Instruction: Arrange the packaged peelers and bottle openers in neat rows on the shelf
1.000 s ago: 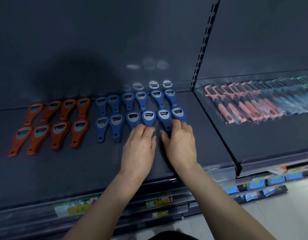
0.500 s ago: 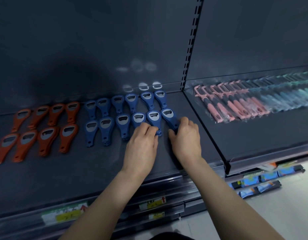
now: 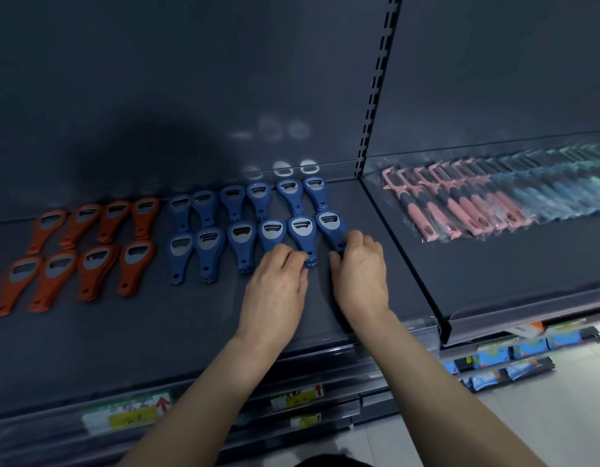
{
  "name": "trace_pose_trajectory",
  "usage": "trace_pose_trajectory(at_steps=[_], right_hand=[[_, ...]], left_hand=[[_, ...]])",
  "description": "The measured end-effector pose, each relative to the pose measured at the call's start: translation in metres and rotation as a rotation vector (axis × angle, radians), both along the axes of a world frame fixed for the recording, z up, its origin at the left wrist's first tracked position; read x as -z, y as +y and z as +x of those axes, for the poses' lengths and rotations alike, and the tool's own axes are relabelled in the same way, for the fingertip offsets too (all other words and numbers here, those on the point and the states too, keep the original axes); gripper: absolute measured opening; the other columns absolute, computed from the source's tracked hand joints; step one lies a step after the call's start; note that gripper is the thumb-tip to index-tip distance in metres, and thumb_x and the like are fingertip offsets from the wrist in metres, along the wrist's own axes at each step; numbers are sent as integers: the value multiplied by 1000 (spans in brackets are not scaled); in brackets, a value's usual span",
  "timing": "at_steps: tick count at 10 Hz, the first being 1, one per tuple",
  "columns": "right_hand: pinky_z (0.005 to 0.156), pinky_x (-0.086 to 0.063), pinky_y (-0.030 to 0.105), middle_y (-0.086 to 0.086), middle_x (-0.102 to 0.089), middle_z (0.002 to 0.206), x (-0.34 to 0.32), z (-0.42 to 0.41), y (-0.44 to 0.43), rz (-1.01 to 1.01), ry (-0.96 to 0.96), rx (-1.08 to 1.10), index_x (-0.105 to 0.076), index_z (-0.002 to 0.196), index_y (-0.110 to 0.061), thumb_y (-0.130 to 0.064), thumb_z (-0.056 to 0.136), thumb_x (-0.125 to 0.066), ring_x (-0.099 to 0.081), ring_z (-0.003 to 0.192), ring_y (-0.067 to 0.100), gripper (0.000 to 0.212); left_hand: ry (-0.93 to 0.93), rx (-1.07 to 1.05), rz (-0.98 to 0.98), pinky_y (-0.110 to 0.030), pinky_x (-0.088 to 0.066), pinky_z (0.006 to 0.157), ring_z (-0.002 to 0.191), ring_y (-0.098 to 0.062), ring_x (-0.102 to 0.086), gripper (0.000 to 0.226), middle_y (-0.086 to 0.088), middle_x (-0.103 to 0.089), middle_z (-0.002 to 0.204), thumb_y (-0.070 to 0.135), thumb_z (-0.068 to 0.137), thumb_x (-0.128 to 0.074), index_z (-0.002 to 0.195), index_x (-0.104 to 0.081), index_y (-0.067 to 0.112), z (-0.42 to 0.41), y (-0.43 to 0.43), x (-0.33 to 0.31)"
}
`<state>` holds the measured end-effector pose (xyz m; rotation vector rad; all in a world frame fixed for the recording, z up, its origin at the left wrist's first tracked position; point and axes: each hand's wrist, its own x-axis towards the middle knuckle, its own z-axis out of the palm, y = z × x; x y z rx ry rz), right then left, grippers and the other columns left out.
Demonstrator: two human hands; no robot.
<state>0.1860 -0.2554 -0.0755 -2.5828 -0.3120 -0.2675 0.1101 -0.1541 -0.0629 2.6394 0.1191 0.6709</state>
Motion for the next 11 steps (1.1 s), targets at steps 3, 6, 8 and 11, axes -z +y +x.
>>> trace_pose_trajectory(at_steps=[3, 6, 8, 11], right_hand=[[87, -37, 32, 16, -57, 109, -2, -4, -7, 4, 13, -57, -52, 112, -1, -15, 91, -56, -46, 103, 28, 25], [78, -36, 26, 13, -57, 108, -1, 1, -12, 11, 32, -81, -52, 112, -3, -12, 93, -54, -47, 101, 25, 21], [81, -36, 27, 14, -57, 110, -1, 1, -16, 24, 42, -94, -52, 115, -3, -12, 92, -55, -47, 102, 26, 25], [85, -40, 29, 14, -59, 112, -5, 2, -40, 123, 149, -97, -54, 120, -3, -2, 89, -52, -51, 106, 28, 31]], left_hand=[[11, -5, -1, -35, -53, 68, 83, -25, -63, 19, -10, -61, 93, 1, 80, -69, 98, -66, 0, -1, -4, 0], [-2, -23, -6, -35, -54, 67, 82, -25, -63, 20, -11, -61, 92, 0, 79, -69, 99, -66, 0, -2, -9, 0], [3, -37, -18, -34, -53, 67, 83, -25, -62, 19, -10, -62, 93, 0, 80, -68, 99, -66, 0, -5, -11, 1], [55, -120, -41, -30, -46, 72, 85, -21, -57, 20, -7, -58, 103, 9, 90, -58, 109, -63, 4, -6, -12, 2]])
